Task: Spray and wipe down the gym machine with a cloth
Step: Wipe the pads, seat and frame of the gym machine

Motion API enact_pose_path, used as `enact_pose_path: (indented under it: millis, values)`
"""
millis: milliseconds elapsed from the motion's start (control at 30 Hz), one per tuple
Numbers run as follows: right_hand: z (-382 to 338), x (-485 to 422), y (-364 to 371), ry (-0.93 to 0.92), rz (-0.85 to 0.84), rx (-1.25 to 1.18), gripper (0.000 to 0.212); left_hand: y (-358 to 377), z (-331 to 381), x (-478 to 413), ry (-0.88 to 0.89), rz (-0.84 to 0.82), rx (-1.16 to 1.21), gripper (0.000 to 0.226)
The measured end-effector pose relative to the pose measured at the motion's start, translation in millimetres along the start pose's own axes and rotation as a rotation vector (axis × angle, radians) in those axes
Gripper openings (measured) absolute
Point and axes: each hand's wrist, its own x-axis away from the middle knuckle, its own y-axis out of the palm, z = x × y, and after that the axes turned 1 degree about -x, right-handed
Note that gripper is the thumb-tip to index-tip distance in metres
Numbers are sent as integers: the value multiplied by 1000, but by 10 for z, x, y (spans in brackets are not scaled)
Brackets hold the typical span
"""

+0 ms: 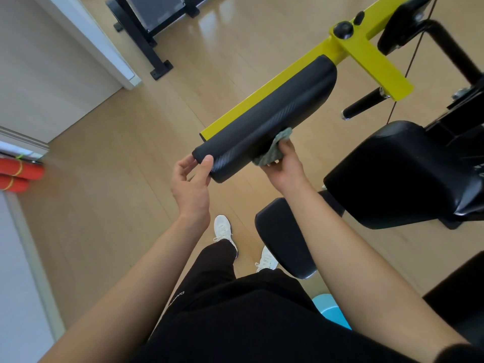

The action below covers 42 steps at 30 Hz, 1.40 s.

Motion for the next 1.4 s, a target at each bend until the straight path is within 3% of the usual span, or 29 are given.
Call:
enact_pose_path:
  millis: [100, 267, 367, 567, 700, 867, 967, 1067, 1233, 1400]
  values:
    - [180, 124, -78, -24, -31, 97, 40, -18, 1, -13, 9, -12, -18, 25]
    - [161, 214, 24, -437, 67, 325, 63, -57, -17, -35, 20, -32, -47, 30]
    - [203, 287, 138, -553, 74, 453, 73, -79, -37, -46, 33, -40, -64, 30]
    - [578, 613, 169, -536, -28, 517, 80, -88, -33, -35, 38, -58, -63, 27]
    - [373, 374, 123, -587, -16, 542, 90, -90, -15, -13, 56, -50, -119, 31]
    - [-241, 63, 56, -674, -52, 617, 106, -36, 2, 35, 357, -6, -397, 36]
    - [-514, -97, 17, -674, -65, 647, 113, 21, 66, -20, 666, -38, -654, 36]
    - [-638, -195, -2, -659, -60, 672, 119, 108, 157, -76, 855, -129, -827, 34]
    - [-340, -123, -13, -618, -121, 708, 124, 373, 193, -102, 959, -282, -974, 36]
    - [162, 132, -53, -565, -191, 680, 114, 418, 137, -154, 987, -256, -990, 38]
